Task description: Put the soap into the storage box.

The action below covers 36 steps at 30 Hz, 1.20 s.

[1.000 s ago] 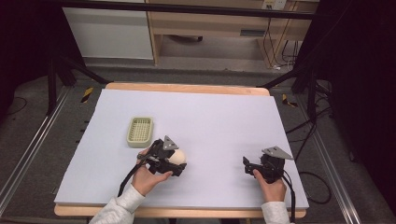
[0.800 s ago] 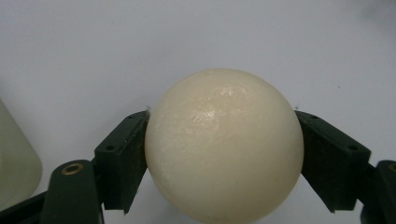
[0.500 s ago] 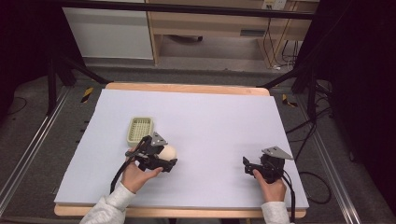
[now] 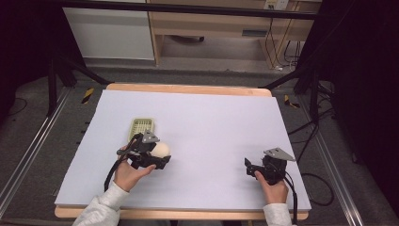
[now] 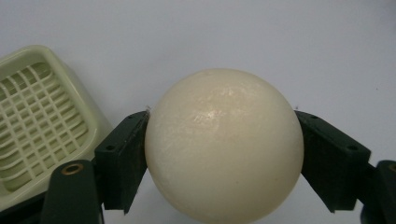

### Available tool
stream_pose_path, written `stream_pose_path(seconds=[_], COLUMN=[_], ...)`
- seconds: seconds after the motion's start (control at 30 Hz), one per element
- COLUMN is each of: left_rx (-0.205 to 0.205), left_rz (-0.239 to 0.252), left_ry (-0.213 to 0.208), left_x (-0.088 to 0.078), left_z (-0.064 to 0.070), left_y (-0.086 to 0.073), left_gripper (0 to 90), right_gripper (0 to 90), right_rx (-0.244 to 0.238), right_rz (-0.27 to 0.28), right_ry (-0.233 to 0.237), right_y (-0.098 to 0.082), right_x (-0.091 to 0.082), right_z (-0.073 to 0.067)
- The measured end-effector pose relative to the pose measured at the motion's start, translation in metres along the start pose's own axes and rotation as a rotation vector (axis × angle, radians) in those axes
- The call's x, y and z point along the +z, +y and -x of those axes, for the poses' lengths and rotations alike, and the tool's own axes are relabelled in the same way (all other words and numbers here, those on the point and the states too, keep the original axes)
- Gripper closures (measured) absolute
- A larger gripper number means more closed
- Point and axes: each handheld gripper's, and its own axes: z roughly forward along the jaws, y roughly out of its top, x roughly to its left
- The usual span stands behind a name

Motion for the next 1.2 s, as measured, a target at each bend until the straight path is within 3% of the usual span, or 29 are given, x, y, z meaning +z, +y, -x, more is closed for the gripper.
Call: stream_pose_path(seconds=[0.33,0.57,1.2], left_rx=[-0.042,-0.050,-0.091], left_rz=[0.037,0.034,0.030], left_ry=[0.032,0.052,0.106], left_x=[-0.013,-0.017,-0.016], left_z=[-0.017,-0.026,-0.051], left_y=[0.003,0.004,0.013], left_gripper=[22.8,22.8,22.8], right_gripper=[5.9,5.9,5.8], right_rx=[0.000,0.001,-0.002], right_rz=[0.000,-0.001,-0.001], right_ry=[0.002,0.003,0.002], right_y=[0.000,0.000,0.000], right_x=[0.000,0.000,0.001], right_z=[0.000,0.000,-0.001])
